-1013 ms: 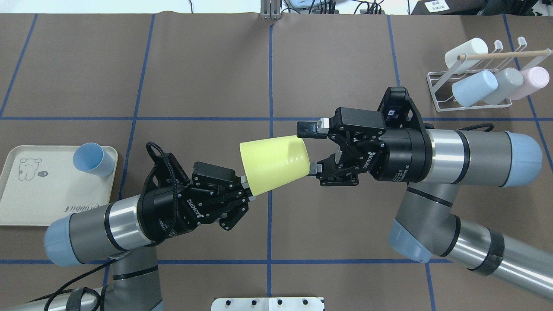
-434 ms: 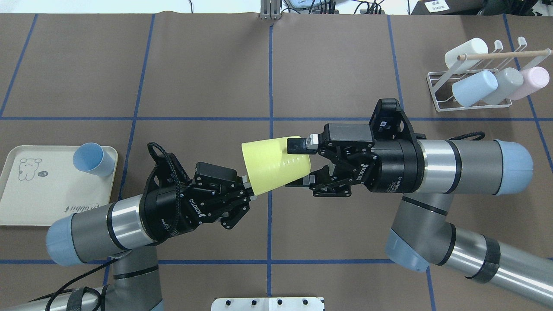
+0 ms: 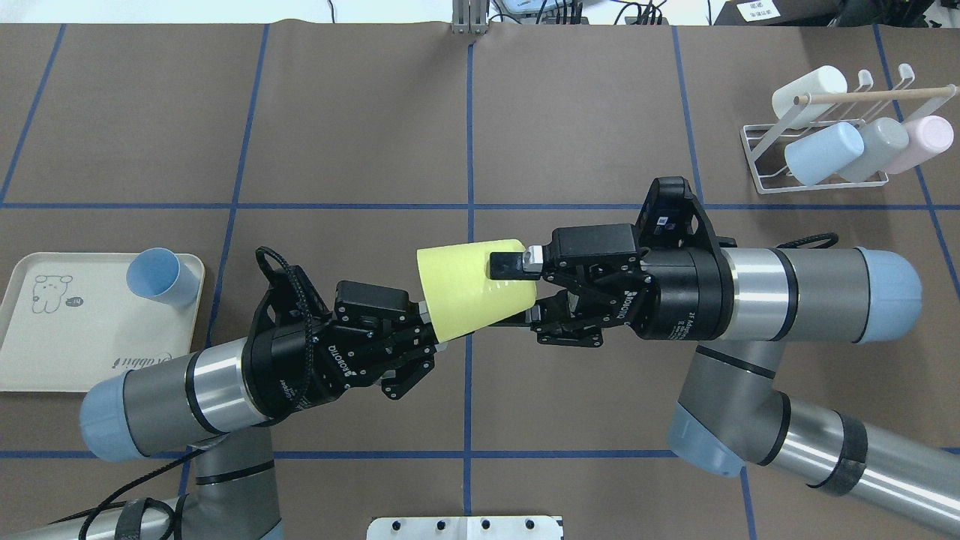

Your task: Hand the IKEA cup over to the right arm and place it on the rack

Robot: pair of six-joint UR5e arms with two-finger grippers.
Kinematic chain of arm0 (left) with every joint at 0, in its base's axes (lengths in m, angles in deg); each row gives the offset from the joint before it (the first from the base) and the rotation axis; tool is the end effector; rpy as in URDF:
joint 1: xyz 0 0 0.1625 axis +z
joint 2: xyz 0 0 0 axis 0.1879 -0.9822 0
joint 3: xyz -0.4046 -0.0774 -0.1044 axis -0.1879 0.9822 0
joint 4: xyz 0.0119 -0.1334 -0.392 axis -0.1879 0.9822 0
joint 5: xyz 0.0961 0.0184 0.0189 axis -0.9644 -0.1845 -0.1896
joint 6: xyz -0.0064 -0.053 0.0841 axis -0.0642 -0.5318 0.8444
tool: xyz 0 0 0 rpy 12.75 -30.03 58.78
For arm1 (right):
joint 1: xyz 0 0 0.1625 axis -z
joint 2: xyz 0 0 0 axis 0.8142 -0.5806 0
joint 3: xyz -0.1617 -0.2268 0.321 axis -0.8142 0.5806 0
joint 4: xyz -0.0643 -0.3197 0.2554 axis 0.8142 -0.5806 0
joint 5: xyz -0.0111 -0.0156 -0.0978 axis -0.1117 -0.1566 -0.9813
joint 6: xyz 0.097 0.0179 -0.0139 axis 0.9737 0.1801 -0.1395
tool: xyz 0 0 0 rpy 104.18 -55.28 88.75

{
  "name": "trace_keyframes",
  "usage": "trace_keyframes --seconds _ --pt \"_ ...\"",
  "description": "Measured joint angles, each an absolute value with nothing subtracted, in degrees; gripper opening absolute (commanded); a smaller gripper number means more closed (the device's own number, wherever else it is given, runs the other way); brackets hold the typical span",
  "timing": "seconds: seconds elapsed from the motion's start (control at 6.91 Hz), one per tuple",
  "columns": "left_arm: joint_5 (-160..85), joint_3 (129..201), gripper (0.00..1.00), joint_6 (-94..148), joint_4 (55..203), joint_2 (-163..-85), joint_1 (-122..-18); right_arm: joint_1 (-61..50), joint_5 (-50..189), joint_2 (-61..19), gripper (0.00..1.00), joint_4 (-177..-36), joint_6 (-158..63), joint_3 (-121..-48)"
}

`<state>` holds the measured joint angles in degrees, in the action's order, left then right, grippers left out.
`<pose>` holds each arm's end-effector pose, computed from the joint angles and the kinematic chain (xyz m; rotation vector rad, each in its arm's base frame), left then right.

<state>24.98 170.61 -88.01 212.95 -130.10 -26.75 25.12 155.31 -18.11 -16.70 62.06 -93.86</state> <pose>0.4381 -0.2738 0.1939 -0.4845 2.5172 -0.5156 -0.3641 -0.3212 0.1918 -0.2817 -2.3391 0.1593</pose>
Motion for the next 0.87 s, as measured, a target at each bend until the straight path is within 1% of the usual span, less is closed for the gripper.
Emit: trace_keyframes --seconds 0.14,0.58,0.87 --pt "25.0 170.6 0.83 -88.0 213.0 -130.1 -26.9 25.1 155.3 -18.1 0.00 -16.7 62.0 -93.9" --pt "24.9 171.3 0.83 -87.9 213.1 -129.4 -27.9 24.0 155.2 -18.1 0.00 -16.6 61.7 -93.9" --pt "25.0 171.2 0.83 -87.8 213.1 -127.2 -30.0 20.9 155.1 -18.8 0.00 -16.7 61.4 -93.5"
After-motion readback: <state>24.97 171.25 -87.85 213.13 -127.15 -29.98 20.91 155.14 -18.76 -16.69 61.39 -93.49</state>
